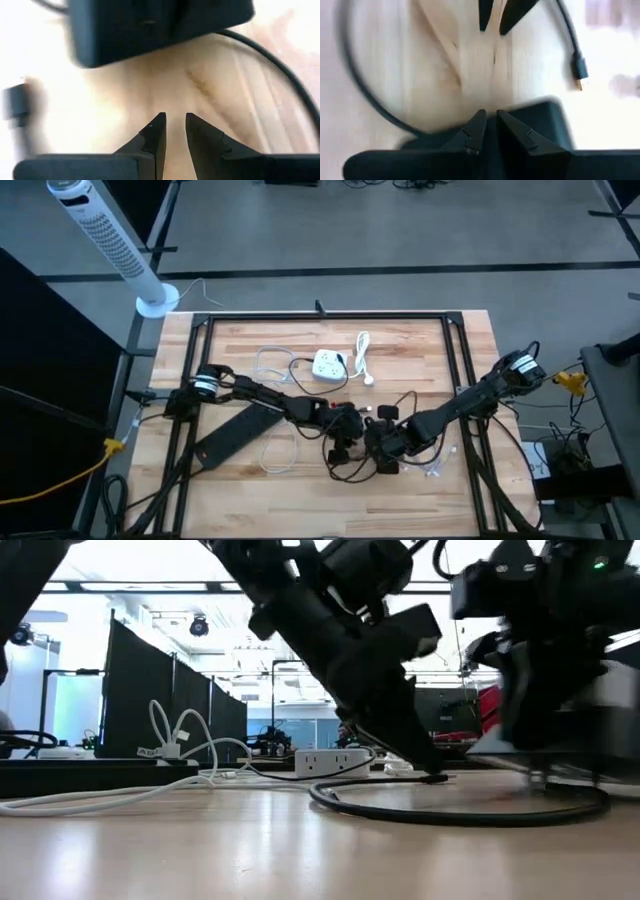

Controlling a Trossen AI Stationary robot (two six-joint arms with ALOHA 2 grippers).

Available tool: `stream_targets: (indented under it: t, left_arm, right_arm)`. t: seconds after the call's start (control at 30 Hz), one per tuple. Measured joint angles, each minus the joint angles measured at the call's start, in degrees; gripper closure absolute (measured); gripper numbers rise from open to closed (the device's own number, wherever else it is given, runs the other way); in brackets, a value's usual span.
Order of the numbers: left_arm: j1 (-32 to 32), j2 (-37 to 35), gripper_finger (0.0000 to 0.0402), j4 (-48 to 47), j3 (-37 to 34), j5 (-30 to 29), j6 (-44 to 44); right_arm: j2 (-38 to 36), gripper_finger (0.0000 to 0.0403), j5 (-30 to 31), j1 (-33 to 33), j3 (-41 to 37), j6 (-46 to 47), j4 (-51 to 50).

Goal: Insert USB
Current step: Insert the white charger adapter into the bottom black outlet extension

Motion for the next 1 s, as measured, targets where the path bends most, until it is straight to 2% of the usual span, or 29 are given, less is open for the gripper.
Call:
stream_targets:
  t: [0.17, 0.3, 0.4, 0.47, 0.53, 0.6, 0.77, 0.93, 1.0]
  left_arm:
    - [-0.3, -1.62, 0.0339, -1.43, -0.07, -1.7, 1.42]
    - [-0.36, -2.13, 0.0339, -0.95, -0.14, -1.81, 2.19]
    - [-0.34, -2.0, 0.0339, -0.67, -0.78, -1.93, 2.32]
    - [-0.33, -2.0, 0.0339, -0.02, -1.78, -1.95, 2.35]
    - [-0.3, -2.31, 0.0339, 1.82, -3.5, -1.95, 2.45]
    - [-0.3, -3.23, 0.0339, 1.5, -5.27, -1.76, 2.65]
    - [-0.28, -7.61, 0.0339, 1.98, -10.23, -1.63, 1.28]
    - [-0.39, -12.34, 0.0339, 1.61, -16.21, -1.63, -3.85]
    - [-0.39, -14.85, 0.0339, 2.01, -18.02, -1.83, -4.91]
  right_arm:
    - [-7.1, 0.0374, 0.86, 3.48, 3.98, 2.76, -7.36]
    - [-13.8, 0.0376, 1.02, 10.12, 4.78, 6.5, -10.11]
    - [-18.58, 0.0382, 0.64, 15.4, 4.79, 13.77, -12.01]
    - [-19.71, 0.0388, -1.78, 18.51, 4.31, 21.29, -17.72]
    - [-19.12, 0.0395, -5.95, 21.13, 2.66, 29.05, -24.09]
    - [-17.68, 0.04, -9.49, 23.37, 0.66, 35.27, -25.48]
    - [-13.49, 0.0396, -12.4, 27.68, -3.77, 40.37, -24.46]
    - [-6.99, 0.0373, -3.84, 26.52, -6.47, 38.11, -23.32]
    - [-4.5, 0.0364, 1.08, 24.21, -6.5, 34.01, -22.33]
